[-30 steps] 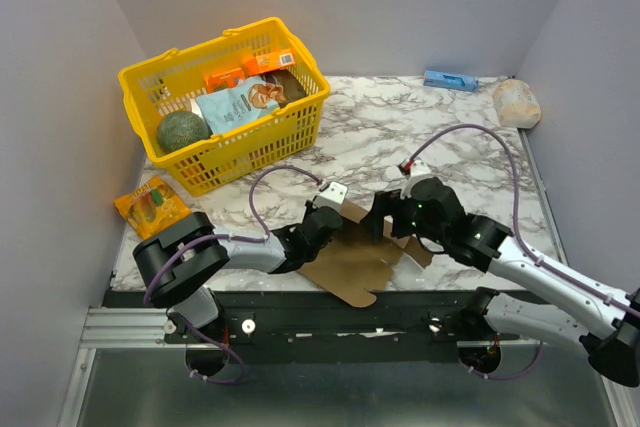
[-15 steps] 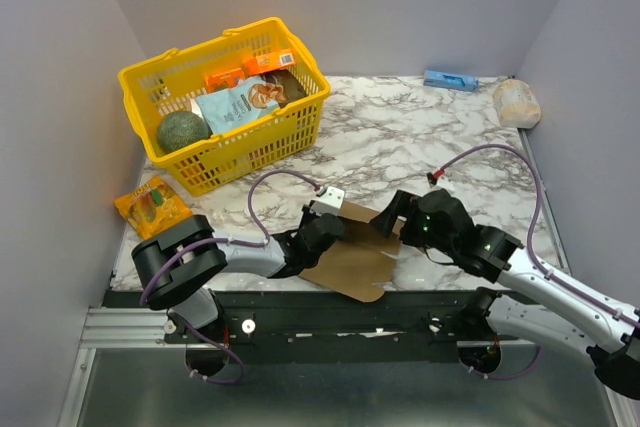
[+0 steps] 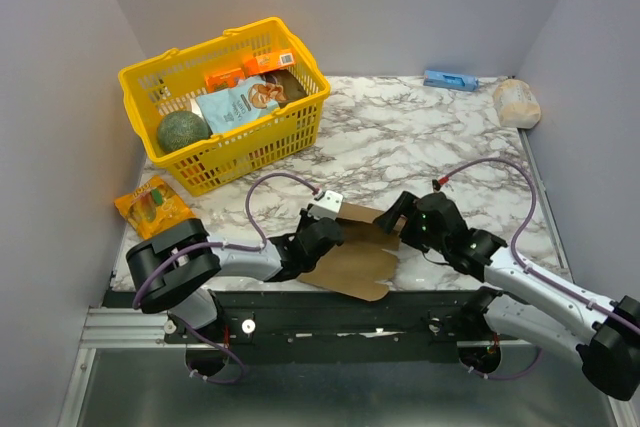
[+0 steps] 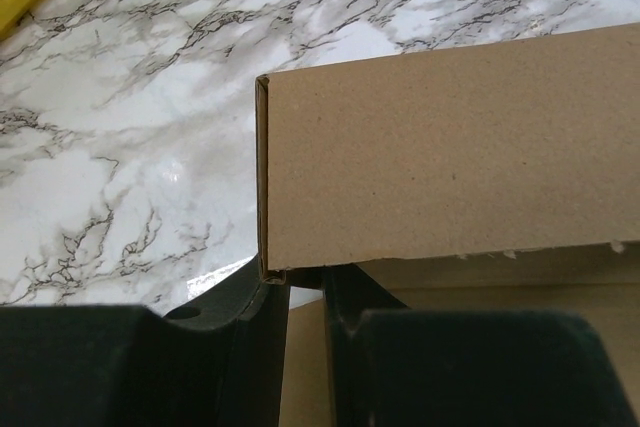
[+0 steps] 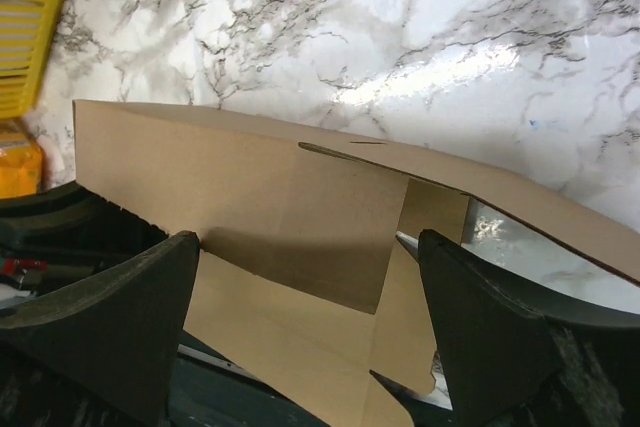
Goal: Fold the paper box
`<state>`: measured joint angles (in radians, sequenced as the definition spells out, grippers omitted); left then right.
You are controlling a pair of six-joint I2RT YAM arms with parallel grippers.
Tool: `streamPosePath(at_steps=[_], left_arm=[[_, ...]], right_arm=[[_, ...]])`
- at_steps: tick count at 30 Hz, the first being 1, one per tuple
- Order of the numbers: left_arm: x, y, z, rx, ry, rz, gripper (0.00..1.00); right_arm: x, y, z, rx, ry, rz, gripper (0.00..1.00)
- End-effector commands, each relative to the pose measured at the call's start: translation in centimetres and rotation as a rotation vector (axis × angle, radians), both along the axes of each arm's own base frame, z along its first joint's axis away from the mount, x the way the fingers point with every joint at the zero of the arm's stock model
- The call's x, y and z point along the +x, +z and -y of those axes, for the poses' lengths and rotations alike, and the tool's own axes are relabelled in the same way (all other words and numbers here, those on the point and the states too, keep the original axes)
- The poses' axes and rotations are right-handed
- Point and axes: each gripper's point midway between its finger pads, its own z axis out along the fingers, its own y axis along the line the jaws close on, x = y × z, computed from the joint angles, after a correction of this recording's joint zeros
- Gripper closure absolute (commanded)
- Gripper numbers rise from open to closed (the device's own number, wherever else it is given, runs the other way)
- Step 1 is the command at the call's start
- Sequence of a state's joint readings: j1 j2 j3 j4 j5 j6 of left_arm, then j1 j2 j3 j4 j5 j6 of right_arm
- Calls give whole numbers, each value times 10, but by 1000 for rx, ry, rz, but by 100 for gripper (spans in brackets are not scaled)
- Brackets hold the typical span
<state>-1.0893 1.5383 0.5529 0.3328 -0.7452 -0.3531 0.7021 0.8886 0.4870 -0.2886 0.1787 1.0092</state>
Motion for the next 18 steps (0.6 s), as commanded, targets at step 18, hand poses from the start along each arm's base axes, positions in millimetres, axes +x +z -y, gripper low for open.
streamPosePath(at_steps=[18], left_arm=[[-9,0,-16,60,29,9,74]], right_arm=[[8,60,34,17,-87,213,10]])
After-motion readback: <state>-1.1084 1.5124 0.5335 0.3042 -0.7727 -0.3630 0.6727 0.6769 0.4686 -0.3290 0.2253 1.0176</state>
